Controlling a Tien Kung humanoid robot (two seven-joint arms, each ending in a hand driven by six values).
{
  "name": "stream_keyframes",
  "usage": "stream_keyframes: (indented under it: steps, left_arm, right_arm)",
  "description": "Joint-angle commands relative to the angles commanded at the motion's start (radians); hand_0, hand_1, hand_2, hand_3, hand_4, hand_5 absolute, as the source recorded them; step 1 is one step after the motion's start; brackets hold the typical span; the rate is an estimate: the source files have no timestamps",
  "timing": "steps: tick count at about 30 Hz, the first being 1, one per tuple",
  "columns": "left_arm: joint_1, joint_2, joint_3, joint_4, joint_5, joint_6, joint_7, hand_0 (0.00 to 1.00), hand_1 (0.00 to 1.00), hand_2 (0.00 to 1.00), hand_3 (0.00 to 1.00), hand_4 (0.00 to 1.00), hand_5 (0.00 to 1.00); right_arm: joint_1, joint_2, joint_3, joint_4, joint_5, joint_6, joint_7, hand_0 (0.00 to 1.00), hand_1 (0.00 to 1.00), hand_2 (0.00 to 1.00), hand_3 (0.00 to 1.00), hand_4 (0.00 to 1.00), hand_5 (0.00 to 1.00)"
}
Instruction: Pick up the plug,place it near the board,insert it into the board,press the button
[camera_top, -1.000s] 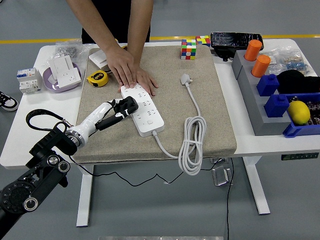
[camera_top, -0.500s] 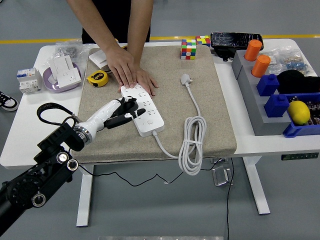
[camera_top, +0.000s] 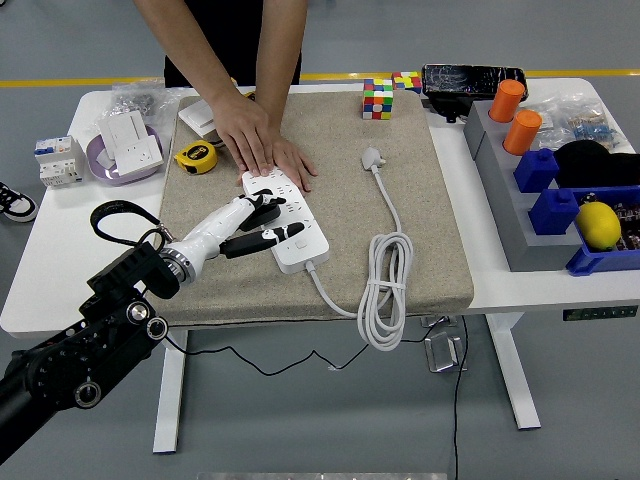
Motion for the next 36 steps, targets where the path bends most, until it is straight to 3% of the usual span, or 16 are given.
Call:
stream_keyframes:
  steps: [12,22,28,29,34,35,36]
  left_arm:
    - [-0.039,0.008,0.051,0.021,0.029,0.005,-0.01,0.998,0.957,0.908,0.875,0.998,0.998]
    - [-0.036,0.014,0.037,-0.001,0.043,0.017,-0.02,0.998,0.956,0.907,0.875,0.998,0.998]
    - [-0.022,0.015,0.002,-0.082,0.072,0.043,-0.011,0.998,0.948,0.887,0.873,0.998,0.998]
    - [-0.021,0.016,-0.002,-0.095,0.083,0.045,-0.006,0.907,0.846,0.792,0.858,0.998,0.998]
    - [-0.006,0.016,-0.029,-0.194,0.206,0.013,0.06,0.907,0.846,0.792,0.858,0.998,0.998]
    - [-0.002,0.016,-0.034,-0.214,0.236,-0.002,0.081,0.482,0.507,0.483,0.866,0.928,0.541]
    - [0.001,0.016,-0.039,-0.231,0.263,-0.015,0.099,0.482,0.507,0.483,0.866,0.928,0.541]
  right_arm:
    - [0.002,-0.001,-0.005,0.0,0.0,-0.002,-0.001,0.894,0.809,0.779,0.81,0.998,0.998]
    - [-0.001,-0.002,-0.008,0.0,-0.001,-0.004,-0.001,0.893,0.809,0.778,0.81,0.998,0.998]
    - [-0.001,-0.002,-0.007,0.001,0.0,-0.004,-0.001,0.893,0.809,0.777,0.81,0.998,0.998]
    - [-0.001,-0.002,-0.007,0.001,0.0,-0.004,-0.001,0.893,0.809,0.777,0.809,0.998,0.998]
    - [-0.003,-0.002,-0.007,0.0,0.0,-0.005,-0.001,0.893,0.809,0.777,0.809,0.998,0.998]
    - [-0.003,-0.002,-0.006,0.0,-0.001,-0.005,-0.001,0.893,0.808,0.775,0.809,0.998,0.998]
    - [-0.003,-0.002,-0.006,0.0,-0.001,-0.005,-0.001,0.893,0.808,0.775,0.809,0.998,0.998]
